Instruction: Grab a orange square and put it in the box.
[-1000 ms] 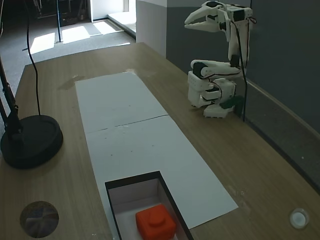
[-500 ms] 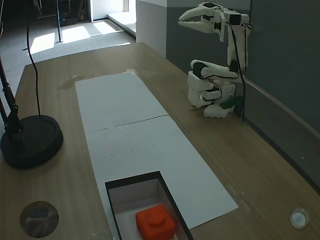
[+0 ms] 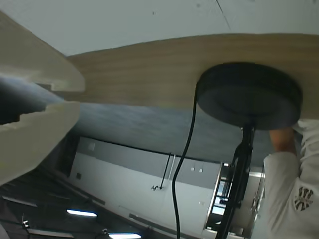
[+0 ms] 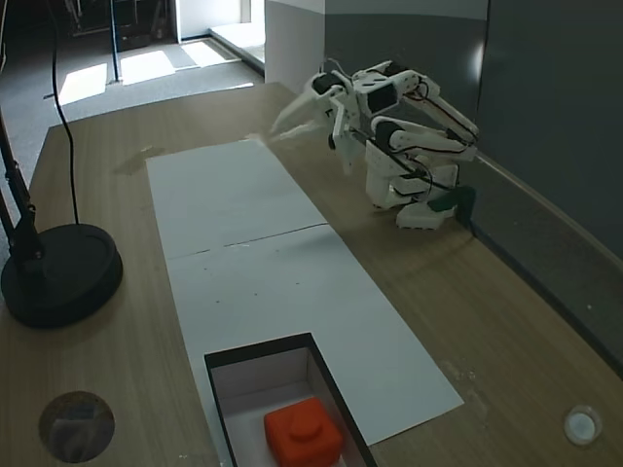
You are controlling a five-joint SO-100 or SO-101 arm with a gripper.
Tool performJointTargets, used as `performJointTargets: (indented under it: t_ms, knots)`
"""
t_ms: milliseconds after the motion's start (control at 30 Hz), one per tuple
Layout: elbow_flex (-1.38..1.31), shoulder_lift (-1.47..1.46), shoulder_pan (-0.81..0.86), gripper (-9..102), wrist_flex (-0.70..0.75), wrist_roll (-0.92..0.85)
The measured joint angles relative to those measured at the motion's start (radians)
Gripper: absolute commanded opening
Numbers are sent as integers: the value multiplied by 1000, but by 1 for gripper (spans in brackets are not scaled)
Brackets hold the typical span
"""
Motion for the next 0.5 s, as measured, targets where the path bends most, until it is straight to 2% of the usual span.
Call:
performJointTargets:
  t_ms: [367,500]
  knots:
    - [224,-2,-2,0,2,0]
    - [224,-2,-2,0,77,0]
